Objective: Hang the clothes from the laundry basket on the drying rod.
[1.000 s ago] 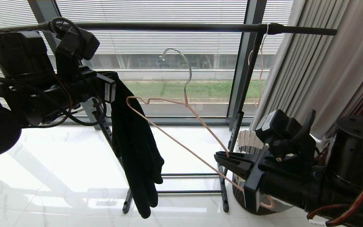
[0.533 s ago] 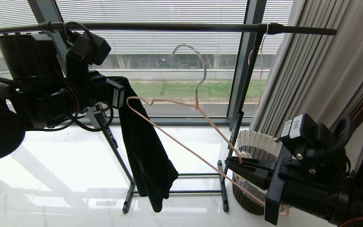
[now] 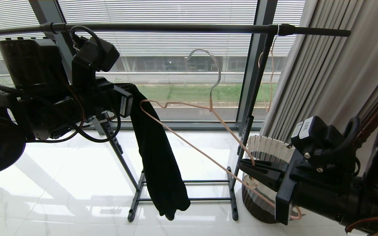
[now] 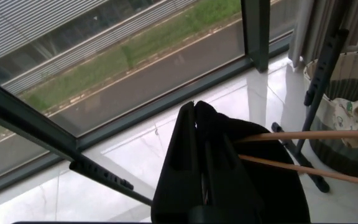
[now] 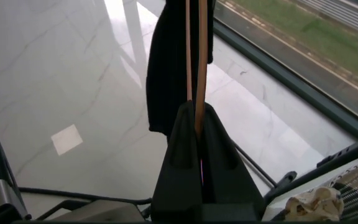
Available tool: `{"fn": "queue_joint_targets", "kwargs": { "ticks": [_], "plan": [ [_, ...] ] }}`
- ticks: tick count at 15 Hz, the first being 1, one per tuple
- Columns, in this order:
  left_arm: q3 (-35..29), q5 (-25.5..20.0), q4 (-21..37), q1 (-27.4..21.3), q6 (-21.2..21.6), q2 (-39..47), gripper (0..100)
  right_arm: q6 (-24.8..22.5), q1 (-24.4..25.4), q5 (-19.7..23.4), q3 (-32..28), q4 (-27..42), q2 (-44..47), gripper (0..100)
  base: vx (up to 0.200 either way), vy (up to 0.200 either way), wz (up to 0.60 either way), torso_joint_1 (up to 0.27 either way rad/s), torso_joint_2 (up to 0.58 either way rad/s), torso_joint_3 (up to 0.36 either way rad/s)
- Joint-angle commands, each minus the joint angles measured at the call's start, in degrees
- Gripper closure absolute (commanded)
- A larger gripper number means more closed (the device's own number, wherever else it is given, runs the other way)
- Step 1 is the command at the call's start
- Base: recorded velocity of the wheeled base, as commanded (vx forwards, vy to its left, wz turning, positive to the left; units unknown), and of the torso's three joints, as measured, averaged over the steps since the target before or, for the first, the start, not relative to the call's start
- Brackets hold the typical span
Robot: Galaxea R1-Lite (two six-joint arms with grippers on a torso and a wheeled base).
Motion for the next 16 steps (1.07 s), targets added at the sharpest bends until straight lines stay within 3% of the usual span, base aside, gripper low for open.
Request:
{"fn": "queue_joint_targets", "kwargs": {
  "ticks": [1,4,7,12,16],
  "plan": [
    [0.11,0.11,0.0,0.15,-0.12,-0.31,100,-0.08,-0.53,-0.03,-0.4,0.0,-0.05,100,0.0,0.0,0.0,0.0,0.0,0.0],
    [0.29,0.73,0.0,-4.42,-0.56,-1.02,100,-0.08,-0.36,-0.12,-3.83,0.0,3.81,100,0.0,0.0,0.0,0.0,0.0,0.0],
    [0.37,2.75,0.0,-6.01,-1.35,-0.84,100,-0.08,-0.09,0.06,-8.48,0.0,7.77,100,0.0,0.0,0.0,0.0,0.0,0.0],
    [0.37,2.48,0.0,-6.45,-1.35,-1.63,100,0.01,0.35,0.24,-9.19,0.09,9.97,100,0.0,0.0,0.0,0.0,0.0,0.0],
    [0.46,2.57,0.08,-10.4,-1.44,-3.39,100,0.62,0.26,0.06,-10.33,0.0,13.92,100,0.0,0.0,0.0,0.0,0.0,0.0]
  ]
}}
